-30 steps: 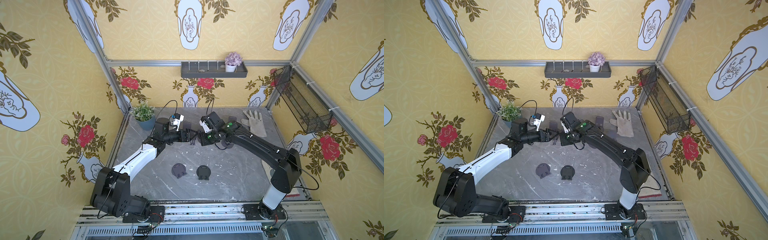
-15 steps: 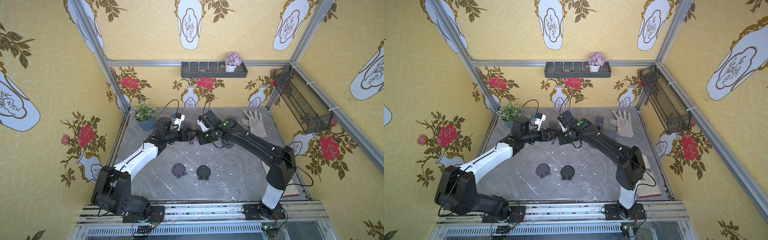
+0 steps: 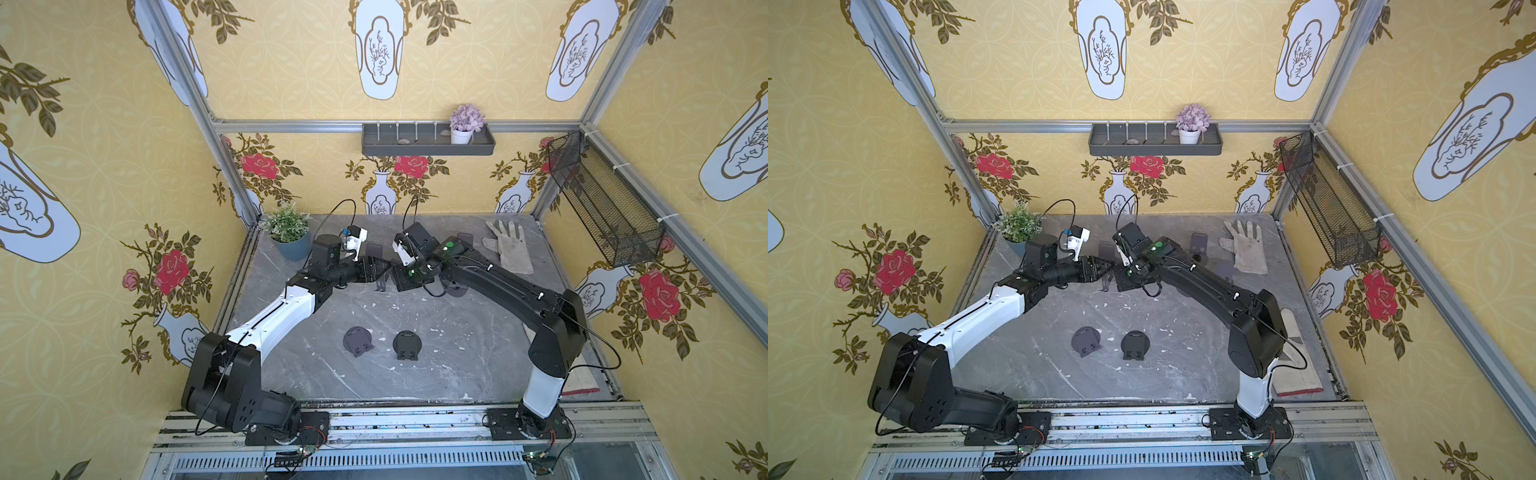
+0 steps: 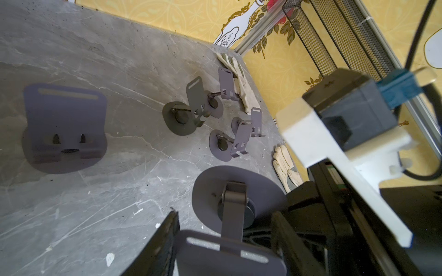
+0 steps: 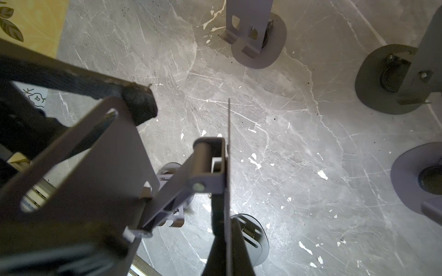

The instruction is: Open the phone stand

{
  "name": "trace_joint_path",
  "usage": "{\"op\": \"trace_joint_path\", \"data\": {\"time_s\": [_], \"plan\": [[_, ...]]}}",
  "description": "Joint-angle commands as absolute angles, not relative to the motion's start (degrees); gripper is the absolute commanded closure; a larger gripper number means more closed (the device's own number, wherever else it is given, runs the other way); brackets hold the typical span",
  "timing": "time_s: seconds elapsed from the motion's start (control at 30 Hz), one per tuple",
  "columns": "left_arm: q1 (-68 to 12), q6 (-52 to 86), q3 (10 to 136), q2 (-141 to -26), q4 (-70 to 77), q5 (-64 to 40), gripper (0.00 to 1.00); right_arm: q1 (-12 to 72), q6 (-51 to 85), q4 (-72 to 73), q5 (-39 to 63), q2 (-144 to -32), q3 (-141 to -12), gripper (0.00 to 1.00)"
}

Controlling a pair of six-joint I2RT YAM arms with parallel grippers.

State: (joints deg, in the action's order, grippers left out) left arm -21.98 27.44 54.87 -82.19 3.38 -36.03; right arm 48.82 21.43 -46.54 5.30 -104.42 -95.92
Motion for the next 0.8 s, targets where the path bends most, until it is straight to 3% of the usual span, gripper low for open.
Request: {"op": "trace_joint_path", "data": {"time_s": [0.0, 0.13, 0.77], "plan": [[-22.06, 27.06, 54.30, -81.75, 4.31, -37.65, 0.55, 48.63, 22.53, -46.33, 4.19, -104.78, -96.44, 1.00], [-22.07, 26.84, 54.10, -81.02, 3.98, -37.54, 0.61, 47.47, 23.74, -46.51, 4.71, -104.82, -96.13, 1.00], [-22.45, 24.60, 51.88, -71.32, 1.09, -30.83, 0.63, 40.07, 26.75, -47.65, 9.79, -105.56, -92.43, 1.00]]}}
